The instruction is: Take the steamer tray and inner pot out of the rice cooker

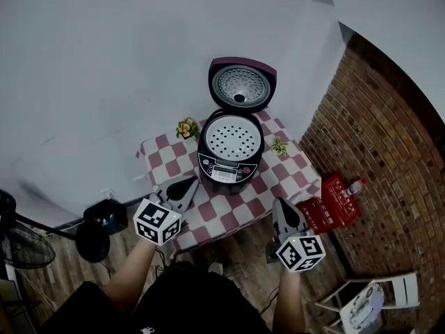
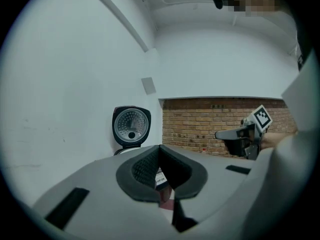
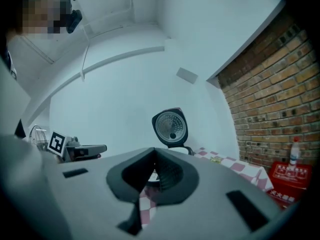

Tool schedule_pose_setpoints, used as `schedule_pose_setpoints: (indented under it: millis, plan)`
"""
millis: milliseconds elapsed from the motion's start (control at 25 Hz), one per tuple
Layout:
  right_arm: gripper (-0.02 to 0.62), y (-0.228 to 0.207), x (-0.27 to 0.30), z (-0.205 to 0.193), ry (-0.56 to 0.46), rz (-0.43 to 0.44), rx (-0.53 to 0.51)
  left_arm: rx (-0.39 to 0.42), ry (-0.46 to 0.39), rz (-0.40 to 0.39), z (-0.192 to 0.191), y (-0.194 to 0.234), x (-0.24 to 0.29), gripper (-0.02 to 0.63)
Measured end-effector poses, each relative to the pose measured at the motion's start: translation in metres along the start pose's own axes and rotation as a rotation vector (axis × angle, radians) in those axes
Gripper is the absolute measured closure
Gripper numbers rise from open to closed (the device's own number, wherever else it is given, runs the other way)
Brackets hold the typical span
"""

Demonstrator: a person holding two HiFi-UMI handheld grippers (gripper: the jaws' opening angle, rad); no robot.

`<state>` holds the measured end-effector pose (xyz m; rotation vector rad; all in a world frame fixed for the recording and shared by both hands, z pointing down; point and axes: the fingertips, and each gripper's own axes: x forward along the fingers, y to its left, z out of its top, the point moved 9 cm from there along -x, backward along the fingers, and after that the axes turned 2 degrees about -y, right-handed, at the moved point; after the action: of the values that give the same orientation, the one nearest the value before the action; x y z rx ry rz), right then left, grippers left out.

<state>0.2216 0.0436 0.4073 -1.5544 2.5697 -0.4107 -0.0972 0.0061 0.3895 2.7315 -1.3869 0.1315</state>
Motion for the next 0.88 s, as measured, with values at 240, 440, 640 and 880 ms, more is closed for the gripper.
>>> schedule_pose_setpoints:
  millis: [240, 440, 640, 880]
  plan:
    - [0.592, -0.016, 0.027, -0.005, 0.05, 0.021, -0.005, -0.043, 0.01, 0.079, -0.001, 0.02, 0.026, 0.604]
    - [0.592, -0.026, 0.05, -0.005, 0.08, 0.021, -0.011, -0.079, 0.007, 0.142, 0.002, 0.045, 0.045, 0.604]
    - [0.592, -0.045, 0.08, 0.001, 0.106, 0.0, -0.027, -0.076, 0.051, 0.197, 0.001, 0.067, 0.08, 0.604]
    - [0.592, -0.064, 0.126, 0.0, 0.156, -0.041, -0.065, -0.053, 0.088, 0.219, -0.004, 0.095, 0.12, 0.604]
